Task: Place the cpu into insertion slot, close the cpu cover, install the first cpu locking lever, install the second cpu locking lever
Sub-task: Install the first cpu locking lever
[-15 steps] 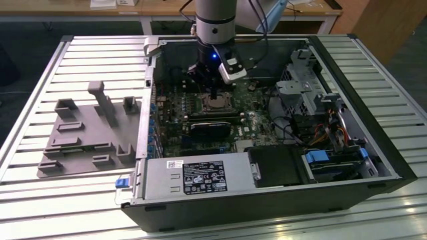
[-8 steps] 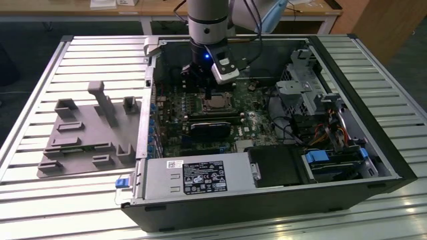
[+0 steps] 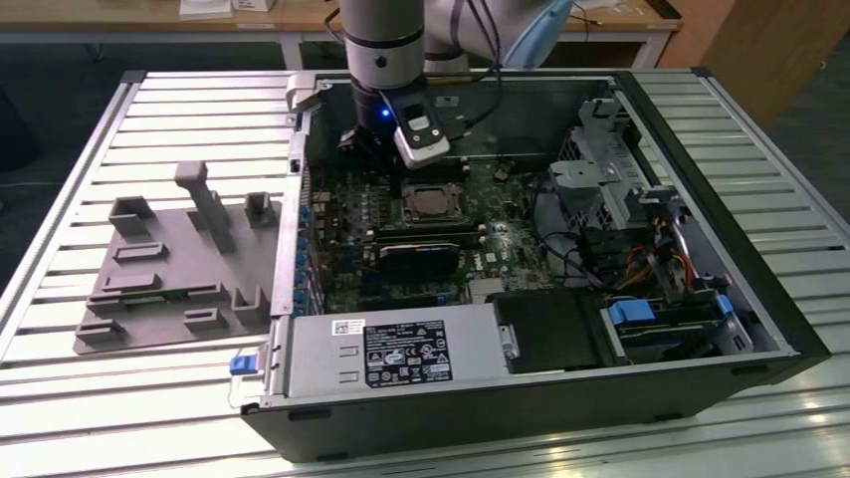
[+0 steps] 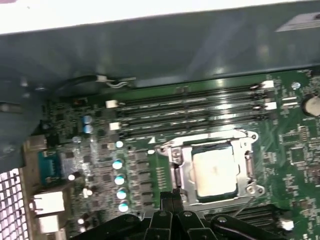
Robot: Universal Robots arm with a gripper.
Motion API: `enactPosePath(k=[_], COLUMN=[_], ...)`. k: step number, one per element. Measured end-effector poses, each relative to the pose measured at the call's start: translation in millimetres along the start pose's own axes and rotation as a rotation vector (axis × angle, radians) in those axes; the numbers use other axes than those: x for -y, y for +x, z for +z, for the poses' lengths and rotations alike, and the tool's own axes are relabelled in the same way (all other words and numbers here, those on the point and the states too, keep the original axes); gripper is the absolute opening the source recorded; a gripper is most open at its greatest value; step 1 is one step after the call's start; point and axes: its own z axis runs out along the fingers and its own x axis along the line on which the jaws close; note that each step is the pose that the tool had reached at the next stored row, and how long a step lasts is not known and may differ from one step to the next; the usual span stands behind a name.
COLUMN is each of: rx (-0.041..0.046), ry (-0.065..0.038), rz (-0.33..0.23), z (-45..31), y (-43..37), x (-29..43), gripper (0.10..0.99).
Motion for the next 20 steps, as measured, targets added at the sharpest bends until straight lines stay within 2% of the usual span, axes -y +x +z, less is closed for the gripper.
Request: enactPosePath(k=[3, 7, 20], rx=[0.0018, 0.0069, 0.0237], ry=[-0.001, -0.002, -0.005], rz=[0.0, 0.0, 0.0], z=[-1.0, -6.8, -35.8], y=[3.0, 3.7, 2.9], x=[0.4, 0.5, 0.0], gripper=[0.102, 0.102, 0.102])
